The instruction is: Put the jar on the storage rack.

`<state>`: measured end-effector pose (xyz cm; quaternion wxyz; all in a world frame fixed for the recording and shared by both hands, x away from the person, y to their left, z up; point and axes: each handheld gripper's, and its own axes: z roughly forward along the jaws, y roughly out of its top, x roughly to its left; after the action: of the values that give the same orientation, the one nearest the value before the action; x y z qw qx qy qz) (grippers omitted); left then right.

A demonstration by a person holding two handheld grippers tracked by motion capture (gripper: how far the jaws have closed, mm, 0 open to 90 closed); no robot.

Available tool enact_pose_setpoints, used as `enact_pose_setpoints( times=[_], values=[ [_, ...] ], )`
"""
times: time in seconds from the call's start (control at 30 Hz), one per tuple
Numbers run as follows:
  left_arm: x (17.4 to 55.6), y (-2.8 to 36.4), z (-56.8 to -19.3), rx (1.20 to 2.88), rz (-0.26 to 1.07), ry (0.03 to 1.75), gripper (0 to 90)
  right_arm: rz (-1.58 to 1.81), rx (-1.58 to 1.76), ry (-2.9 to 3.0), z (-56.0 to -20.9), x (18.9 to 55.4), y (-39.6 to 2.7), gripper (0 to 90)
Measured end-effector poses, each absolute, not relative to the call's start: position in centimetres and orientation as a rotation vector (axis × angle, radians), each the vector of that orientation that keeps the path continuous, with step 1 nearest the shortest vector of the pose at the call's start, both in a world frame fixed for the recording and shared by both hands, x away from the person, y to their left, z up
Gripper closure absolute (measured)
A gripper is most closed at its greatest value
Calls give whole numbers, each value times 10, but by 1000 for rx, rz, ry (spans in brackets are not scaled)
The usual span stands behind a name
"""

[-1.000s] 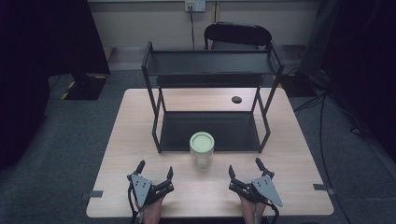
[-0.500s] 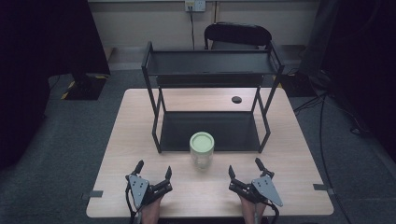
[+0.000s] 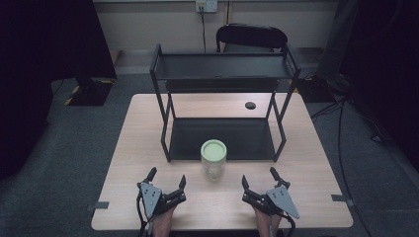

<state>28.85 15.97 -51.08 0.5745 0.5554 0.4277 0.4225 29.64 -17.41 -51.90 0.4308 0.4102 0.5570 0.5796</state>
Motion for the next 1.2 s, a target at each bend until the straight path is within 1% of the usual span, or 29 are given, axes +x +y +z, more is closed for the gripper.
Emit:
enact_pose_setpoints(
  times=[0.5,0.87,1.1,1.2],
  values=[
    [288,141,-501,1367,959,911,2,1444,1021,1393,-519,296,-174,14],
    [289,135,-495,1399,950,896,0,1440,1025,1390,-519,296,-174,14],
    [290,132,-489,1396,931,882,0,1440,1024,1390,-519,296,-174,15],
    [289,129,-486,1393,928,847,0,1440,1025,1391,-519,296,-174,15]
  ],
)
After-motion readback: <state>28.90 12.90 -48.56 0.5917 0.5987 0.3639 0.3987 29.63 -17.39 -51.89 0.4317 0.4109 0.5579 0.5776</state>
